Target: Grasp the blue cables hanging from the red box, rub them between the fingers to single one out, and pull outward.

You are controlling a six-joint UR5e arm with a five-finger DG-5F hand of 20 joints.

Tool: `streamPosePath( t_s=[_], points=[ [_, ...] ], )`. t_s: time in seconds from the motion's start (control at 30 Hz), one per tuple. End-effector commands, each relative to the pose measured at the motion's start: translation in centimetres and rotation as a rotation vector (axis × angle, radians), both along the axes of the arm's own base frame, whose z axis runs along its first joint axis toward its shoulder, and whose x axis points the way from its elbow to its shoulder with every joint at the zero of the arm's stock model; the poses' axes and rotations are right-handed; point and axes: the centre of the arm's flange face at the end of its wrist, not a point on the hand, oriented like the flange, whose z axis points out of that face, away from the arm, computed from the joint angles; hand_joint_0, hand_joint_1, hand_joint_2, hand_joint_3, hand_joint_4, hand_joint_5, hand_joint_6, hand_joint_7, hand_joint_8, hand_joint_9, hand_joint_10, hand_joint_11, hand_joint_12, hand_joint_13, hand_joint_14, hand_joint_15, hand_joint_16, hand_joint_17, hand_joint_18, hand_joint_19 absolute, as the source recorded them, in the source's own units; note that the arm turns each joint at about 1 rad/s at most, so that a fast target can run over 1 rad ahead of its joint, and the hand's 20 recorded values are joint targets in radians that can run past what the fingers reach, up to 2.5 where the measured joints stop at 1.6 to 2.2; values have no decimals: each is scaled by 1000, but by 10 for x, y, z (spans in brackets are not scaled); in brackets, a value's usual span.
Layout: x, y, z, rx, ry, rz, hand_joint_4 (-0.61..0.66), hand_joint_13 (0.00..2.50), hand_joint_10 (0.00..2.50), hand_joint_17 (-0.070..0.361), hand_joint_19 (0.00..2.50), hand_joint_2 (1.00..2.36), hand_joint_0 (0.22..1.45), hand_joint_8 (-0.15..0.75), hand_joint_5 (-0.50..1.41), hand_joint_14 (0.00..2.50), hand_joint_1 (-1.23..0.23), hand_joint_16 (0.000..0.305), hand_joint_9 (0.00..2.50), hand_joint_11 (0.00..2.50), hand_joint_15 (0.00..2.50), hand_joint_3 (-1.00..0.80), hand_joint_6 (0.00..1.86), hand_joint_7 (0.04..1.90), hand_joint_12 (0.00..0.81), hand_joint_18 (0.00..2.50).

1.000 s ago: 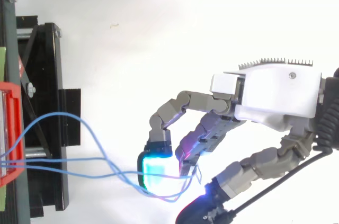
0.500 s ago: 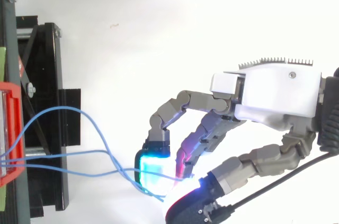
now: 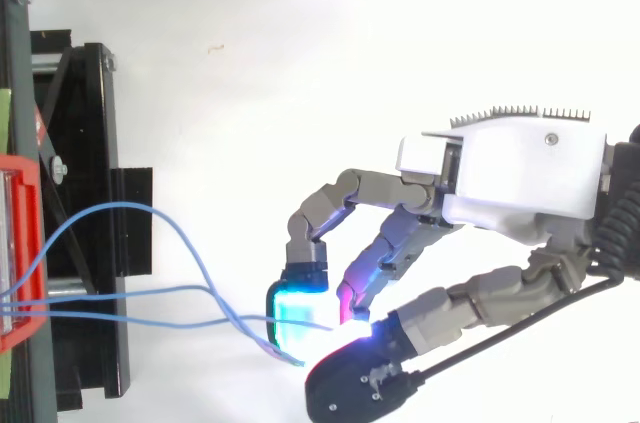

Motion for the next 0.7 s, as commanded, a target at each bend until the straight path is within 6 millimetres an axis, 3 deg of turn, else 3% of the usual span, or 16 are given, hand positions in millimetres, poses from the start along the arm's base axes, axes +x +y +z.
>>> streamPosePath(
  t_s=[0.0,0.07,0.23,0.33,0.4,0.47,0.67],
  points=[
    [0,0,1,0,-2,0,-38,705,17,109,512,1000,627,250,-132,19,-923,48,972,636,491,-500,898,973,349,507],
    [0,0,1,0,-2,0,-23,702,16,112,498,1000,562,257,-136,20,-973,50,955,632,481,-500,903,942,357,520],
    [0,0,0,0,0,0,-10,711,17,125,499,1000,452,283,-133,19,-938,56,949,629,484,-500,908,894,383,556],
    [0,-1,1,0,-2,-1,15,708,12,141,505,1000,375,315,-123,16,-757,63,966,606,468,-500,894,829,417,564],
    [0,-1,0,0,0,-1,9,702,15,141,515,1000,377,308,-117,16,-659,63,973,582,471,-500,858,836,416,539],
    [0,-1,0,0,1,-1,-44,654,17,125,566,1000,457,276,-104,20,-529,56,944,564,487,-500,774,916,377,456],
    [-1,0,0,0,1,0,-62,631,16,116,581,1000,502,258,-100,19,-605,52,932,573,495,-486,742,969,360,417]
  ],
)
